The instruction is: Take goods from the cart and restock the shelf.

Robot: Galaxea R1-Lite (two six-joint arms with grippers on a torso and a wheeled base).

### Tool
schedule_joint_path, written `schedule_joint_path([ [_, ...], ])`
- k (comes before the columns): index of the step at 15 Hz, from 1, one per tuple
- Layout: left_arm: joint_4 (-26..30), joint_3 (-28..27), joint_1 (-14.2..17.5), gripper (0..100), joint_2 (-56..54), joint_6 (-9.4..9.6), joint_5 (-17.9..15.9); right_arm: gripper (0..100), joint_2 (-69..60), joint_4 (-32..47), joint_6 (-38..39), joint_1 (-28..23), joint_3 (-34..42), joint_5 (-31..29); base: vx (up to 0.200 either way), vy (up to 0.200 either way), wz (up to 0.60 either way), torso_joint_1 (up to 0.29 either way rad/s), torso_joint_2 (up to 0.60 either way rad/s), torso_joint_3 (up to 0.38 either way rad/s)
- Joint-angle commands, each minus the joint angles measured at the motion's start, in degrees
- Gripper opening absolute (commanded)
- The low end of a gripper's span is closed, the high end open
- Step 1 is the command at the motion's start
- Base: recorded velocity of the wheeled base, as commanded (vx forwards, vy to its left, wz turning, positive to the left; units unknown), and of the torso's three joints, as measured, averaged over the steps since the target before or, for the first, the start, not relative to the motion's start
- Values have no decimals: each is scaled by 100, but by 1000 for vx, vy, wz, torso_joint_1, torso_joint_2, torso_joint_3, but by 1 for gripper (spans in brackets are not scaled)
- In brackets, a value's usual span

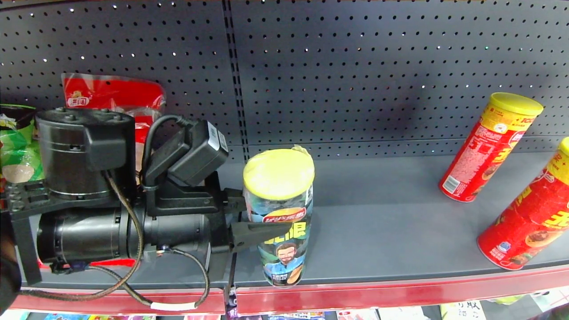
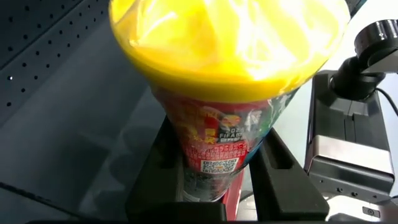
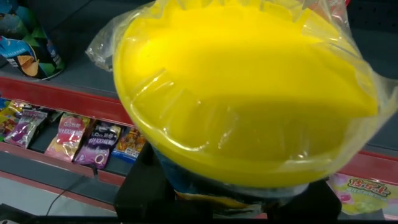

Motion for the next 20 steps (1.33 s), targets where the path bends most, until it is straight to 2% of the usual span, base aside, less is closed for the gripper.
schedule_joint_path([
  [1,13,11,0,100,23,5,1,0,115,0,-4,35,-51,56,0,0,0,0,0,0],
  [4,4,90,0,100,-13,-12,19,0,554,8,-57,422,-359,188,0,0,0,0,0,0],
  [7,-23,424,18,100,-197,-3,160,0,1424,-9,-206,1222,-930,170,0,0,0,0,0,0],
  [10,-14,1259,194,100,-821,-56,502,0,2611,-71,-303,1943,-1581,162,0,0,0,0,0,0],
  [12,13,1725,299,100,-1269,-56,625,0,3235,-79,-303,2110,-2011,188,0,0,0,0,0,0],
  [14,30,2146,387,100,-1814,-232,845,0,4043,-71,-303,2356,-2670,329,0,0,0,0,0,0],
  [15,39,2226,387,100,-1973,-320,968,0,4360,-71,-312,2435,-2899,329,0,0,0,0,0,0],
  [17,136,2269,378,100,-2192,-346,1135,0,4914,-123,-312,2611,-3303,329,0,0,0,0,0,0],
  [20,470,2243,378,100,-2447,-346,1206,0,5836,-853,-417,2751,-3699,285,0,0,0,0,0,0],
])
